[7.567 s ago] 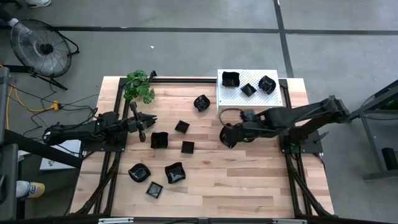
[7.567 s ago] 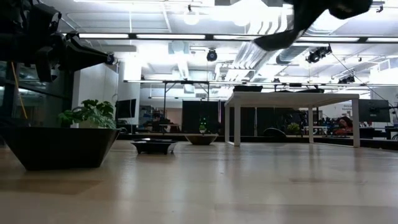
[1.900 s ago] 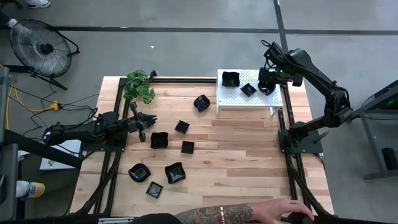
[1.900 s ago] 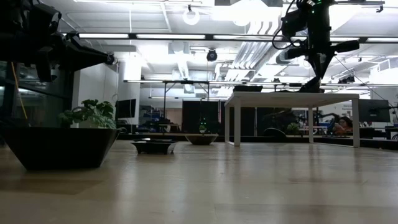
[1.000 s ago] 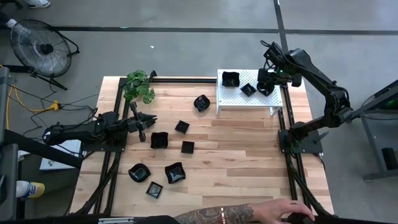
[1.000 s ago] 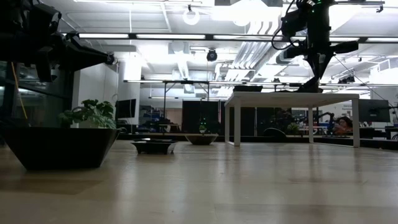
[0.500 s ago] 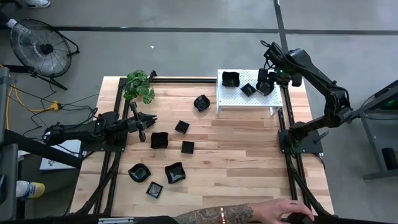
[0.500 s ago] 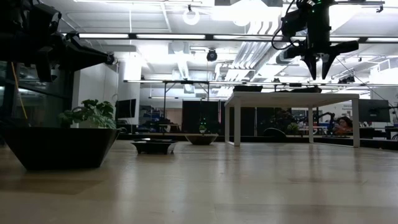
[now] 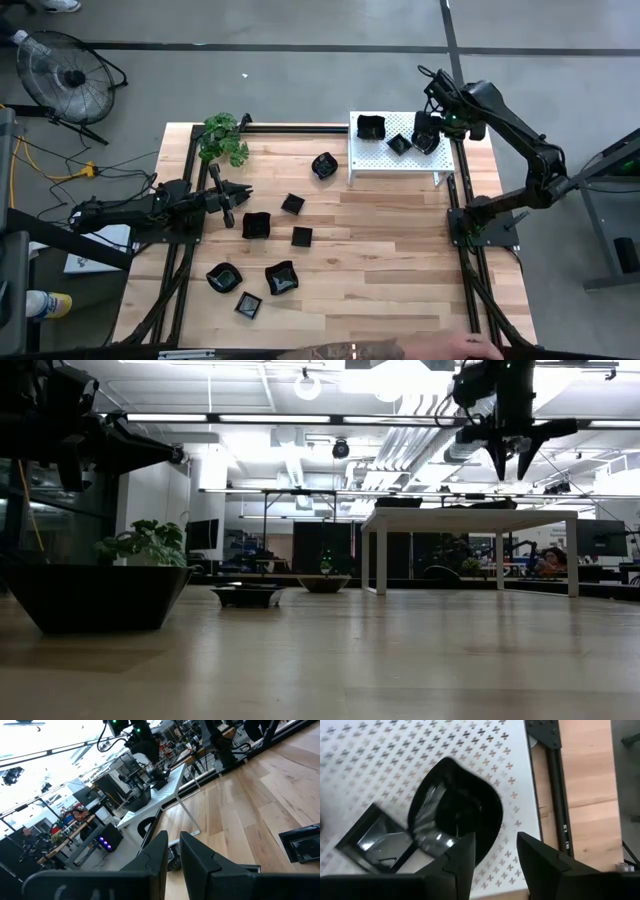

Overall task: Pick & Place Mini shaped plates
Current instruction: Stack the square plate on top of the square plate on the shelf

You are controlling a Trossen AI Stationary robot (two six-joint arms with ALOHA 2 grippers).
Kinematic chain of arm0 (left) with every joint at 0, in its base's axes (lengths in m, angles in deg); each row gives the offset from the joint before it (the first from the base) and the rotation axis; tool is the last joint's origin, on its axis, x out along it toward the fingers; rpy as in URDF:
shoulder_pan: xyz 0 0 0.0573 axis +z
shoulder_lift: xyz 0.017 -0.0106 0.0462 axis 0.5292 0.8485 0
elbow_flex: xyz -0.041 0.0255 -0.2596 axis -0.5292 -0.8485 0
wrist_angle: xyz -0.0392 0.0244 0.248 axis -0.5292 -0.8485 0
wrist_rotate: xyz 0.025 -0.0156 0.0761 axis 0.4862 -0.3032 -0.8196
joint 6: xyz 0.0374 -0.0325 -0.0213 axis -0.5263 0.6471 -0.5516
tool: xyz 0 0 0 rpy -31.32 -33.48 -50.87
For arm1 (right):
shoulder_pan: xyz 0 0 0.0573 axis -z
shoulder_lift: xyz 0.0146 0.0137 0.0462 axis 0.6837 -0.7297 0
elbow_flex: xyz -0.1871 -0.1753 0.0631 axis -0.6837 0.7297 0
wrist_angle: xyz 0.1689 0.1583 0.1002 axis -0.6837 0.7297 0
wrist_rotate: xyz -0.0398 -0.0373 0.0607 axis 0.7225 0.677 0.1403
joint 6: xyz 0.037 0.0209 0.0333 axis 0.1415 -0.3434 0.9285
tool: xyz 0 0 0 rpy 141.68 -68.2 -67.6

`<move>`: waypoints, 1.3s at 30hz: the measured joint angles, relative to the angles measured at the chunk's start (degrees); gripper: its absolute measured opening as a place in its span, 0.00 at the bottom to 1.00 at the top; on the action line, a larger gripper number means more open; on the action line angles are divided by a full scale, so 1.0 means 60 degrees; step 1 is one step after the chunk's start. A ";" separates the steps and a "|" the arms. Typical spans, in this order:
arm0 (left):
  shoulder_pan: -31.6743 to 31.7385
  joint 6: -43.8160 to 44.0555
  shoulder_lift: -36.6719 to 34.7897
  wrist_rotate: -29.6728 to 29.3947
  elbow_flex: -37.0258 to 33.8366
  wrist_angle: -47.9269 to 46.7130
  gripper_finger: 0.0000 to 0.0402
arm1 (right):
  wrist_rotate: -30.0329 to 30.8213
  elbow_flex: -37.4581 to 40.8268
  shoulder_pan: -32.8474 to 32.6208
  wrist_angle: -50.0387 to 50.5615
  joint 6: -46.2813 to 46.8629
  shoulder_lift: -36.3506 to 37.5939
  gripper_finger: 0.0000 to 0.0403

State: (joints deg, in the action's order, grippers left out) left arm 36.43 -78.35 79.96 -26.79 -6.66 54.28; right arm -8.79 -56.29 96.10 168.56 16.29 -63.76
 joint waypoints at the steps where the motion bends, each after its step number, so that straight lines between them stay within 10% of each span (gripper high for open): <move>1: 0.0001 0.0000 0.0000 0.0001 0.0000 -0.0002 0.11 | -0.0012 0.0000 -0.0155 0.0026 0.0038 0.0099 0.35; 21: 0.0000 0.0000 0.0000 -0.0003 0.0000 0.0000 0.11 | 0.0730 0.0218 -0.4828 -0.0540 -0.0643 0.2516 0.35; 39: 0.0002 0.0000 0.0000 -0.0003 0.0000 0.0001 0.11 | -0.1865 0.6642 -0.8819 -0.7154 -0.1434 0.7643 0.35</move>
State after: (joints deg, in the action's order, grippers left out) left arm 36.44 -78.35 79.96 -26.81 -6.66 54.29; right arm -19.98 -16.43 43.19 125.64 7.68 -17.91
